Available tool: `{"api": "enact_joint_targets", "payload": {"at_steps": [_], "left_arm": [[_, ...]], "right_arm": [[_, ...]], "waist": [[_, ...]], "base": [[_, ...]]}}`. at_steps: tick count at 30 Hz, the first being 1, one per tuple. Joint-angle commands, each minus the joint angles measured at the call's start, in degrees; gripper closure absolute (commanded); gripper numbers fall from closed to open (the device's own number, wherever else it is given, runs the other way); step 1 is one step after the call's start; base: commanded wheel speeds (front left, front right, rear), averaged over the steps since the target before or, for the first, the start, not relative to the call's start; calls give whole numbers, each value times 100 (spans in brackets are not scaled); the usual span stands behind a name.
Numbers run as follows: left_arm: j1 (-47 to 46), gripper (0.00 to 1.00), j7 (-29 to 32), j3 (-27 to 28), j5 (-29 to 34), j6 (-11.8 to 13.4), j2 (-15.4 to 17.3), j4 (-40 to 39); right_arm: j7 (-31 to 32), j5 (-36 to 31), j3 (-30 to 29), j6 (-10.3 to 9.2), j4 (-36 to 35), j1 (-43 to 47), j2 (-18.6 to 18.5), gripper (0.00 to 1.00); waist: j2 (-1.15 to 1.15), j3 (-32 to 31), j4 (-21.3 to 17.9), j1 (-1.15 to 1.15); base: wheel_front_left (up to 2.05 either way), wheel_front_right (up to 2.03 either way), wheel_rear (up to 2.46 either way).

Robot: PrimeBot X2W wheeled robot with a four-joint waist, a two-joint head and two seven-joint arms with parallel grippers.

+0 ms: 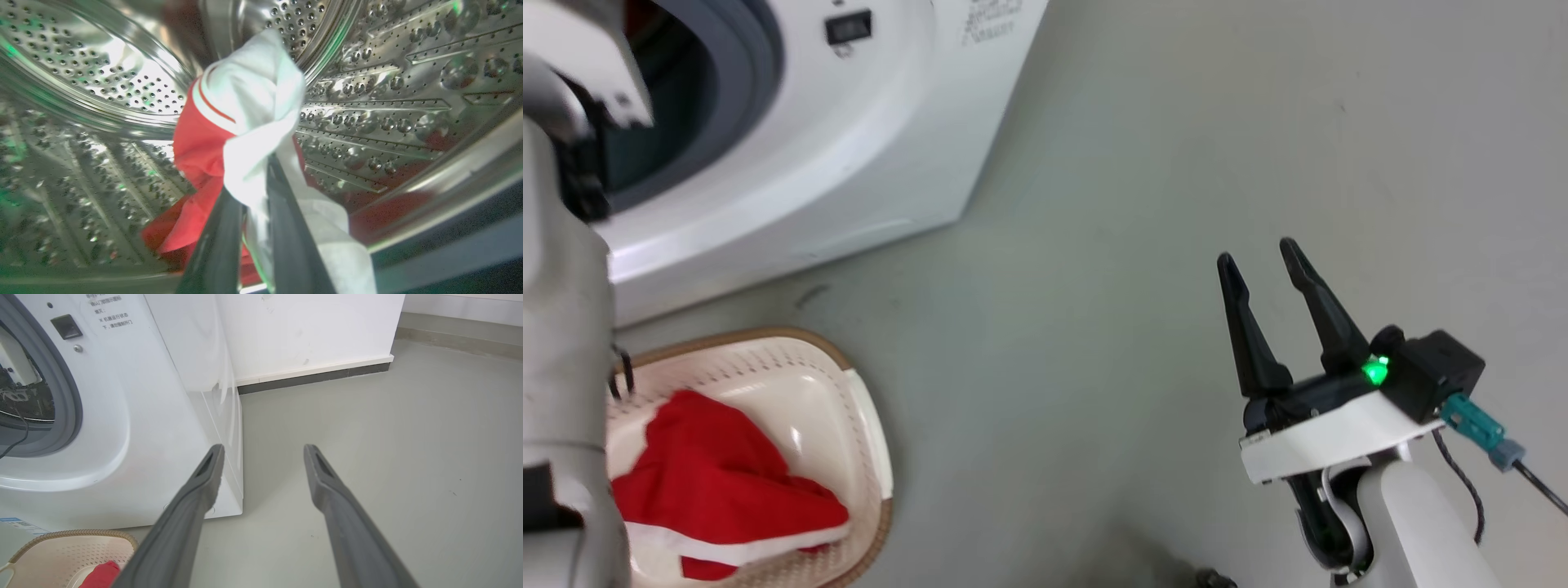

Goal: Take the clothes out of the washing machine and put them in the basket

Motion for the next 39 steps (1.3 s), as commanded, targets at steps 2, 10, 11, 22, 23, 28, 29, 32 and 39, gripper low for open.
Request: {"api": "enact_joint_targets", "payload": {"at_steps": [2,10,11,22,23,28,29,32,39], "left_arm": [[501,100,-557,10,-108,-23,-157,39],[2129,100,-1563,74,-478,-110,-687,-357],[2291,100,-1586,97,-527,-127,-729,-483],[3948,100,-1645,103,-628,-49,-1022,-2632],[4085,100,-1641,100,-626,-28,-1031,-2846],[4776,100,-1426,110,-612,173,-1063,-4079],[4933,100,-1376,108,-599,215,-1073,-4326],[5470,100,-1185,86,-561,386,-1133,-5032],[6420,100,-898,-42,-616,616,-1356,-5413]], "right_arm": [[-16,-170,-78,-4,118,212,-8,0],[267,-507,-298,-4,183,788,-8,0],[306,-517,-317,-4,155,846,-8,0],[672,-588,-478,-4,-216,1347,-6,0],[692,-594,-493,-4,-245,1376,-5,0],[781,-587,-525,-4,-364,1497,-5,0],[796,-586,-535,-3,-386,1515,-5,0],[832,-582,-569,-3,-454,1550,-5,0],[873,-622,-597,-3,-583,1499,-3,0]], "waist": [[0,-879,532,0],[0,-2091,1106,0],[0,-2181,1150,0],[0,-2859,1625,0],[0,-2892,1665,0],[0,-2974,1795,0],[0,-2979,1813,0],[0,-2951,1875,0],[0,-2688,1991,0]], "base": [[0,0,0],[0,0,0],[0,0,0],[0,0,0],[0,0,0],[0,0,0],[0,0,0],[0,0,0],[0,0,0]]}}
